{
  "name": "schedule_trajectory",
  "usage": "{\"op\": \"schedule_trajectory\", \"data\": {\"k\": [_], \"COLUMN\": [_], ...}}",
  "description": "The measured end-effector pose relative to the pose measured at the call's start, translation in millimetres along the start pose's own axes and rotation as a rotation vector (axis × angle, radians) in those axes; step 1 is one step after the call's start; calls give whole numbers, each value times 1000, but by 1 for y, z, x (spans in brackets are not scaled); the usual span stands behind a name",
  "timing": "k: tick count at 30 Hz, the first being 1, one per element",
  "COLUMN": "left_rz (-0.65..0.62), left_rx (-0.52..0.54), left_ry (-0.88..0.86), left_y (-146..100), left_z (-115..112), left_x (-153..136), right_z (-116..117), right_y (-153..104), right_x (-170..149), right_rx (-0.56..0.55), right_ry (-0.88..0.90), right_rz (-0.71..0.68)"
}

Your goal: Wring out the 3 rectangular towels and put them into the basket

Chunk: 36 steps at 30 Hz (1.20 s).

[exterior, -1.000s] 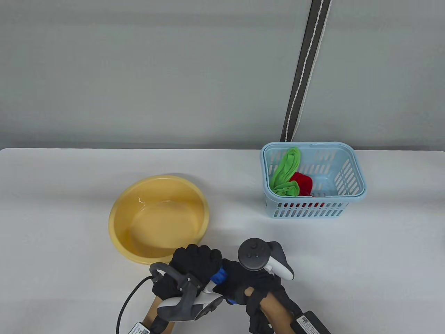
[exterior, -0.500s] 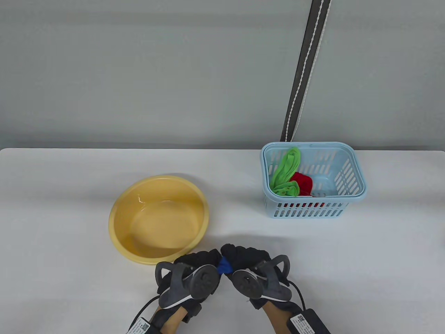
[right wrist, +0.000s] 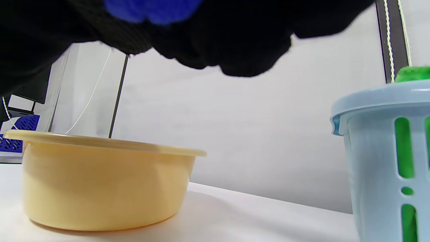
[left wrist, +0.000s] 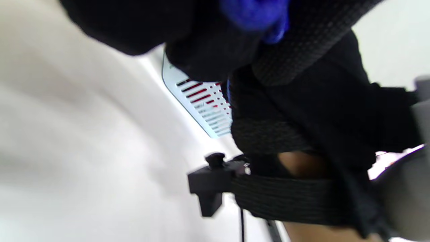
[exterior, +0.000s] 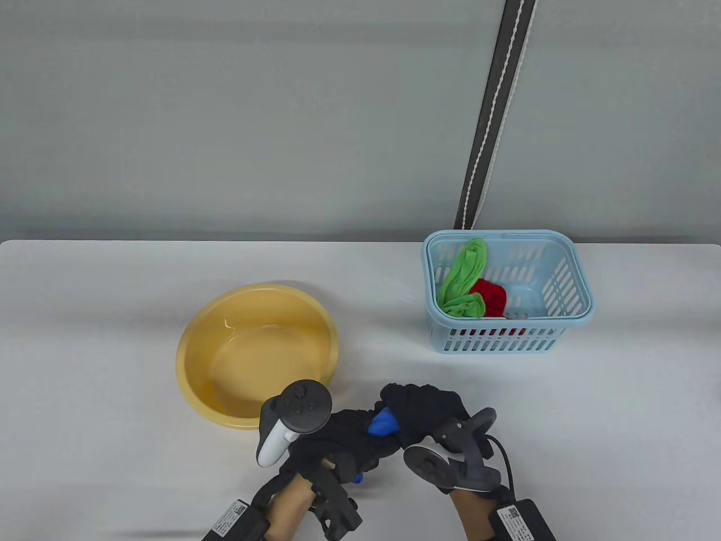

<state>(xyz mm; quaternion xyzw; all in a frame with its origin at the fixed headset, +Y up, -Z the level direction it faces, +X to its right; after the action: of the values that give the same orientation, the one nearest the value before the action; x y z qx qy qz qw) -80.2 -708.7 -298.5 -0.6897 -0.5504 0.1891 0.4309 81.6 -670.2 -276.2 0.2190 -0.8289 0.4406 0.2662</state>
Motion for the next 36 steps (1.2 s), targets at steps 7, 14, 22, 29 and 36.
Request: {"op": "schedule_trajectory", "data": {"k": [7,14,22,29,36], "left_rz": [-7,-52,-128,-193,-151], "left_rx": [-111,-296,-414,-485,-480], "left_ry": [-355,-713,-971,-1092,-945], "left_y": [2,7,9,9,7], "left_z": [-9,-26,-45,-53,-43], "left_x": [-8,-11,-7,-1,-11], "right_z": [-10,-18,-21,-25,-20], "right_y": [3,5,4,6,6], "right_x": [0,3,5,10,13], "right_rx": [-77,-134,-166,-195,-166], "right_ry": [10,-7,10,-11,-32], "right_rz": [16,8,3,-20,-34]}}
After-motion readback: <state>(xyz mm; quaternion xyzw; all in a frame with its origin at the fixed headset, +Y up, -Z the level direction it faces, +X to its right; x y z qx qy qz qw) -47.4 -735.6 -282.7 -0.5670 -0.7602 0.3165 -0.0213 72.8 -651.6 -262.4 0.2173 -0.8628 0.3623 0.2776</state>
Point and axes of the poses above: the tracker on the back of each hand, its own x axis roughly to the thumb side, its own y axis roughly from the wrist to the fingertips, z = x × y, the point moved 2 cm from there along y, roughly from the wrist to the fingertips, and after that the axes turned 9 degrees about -z, right-handed, at the moved point
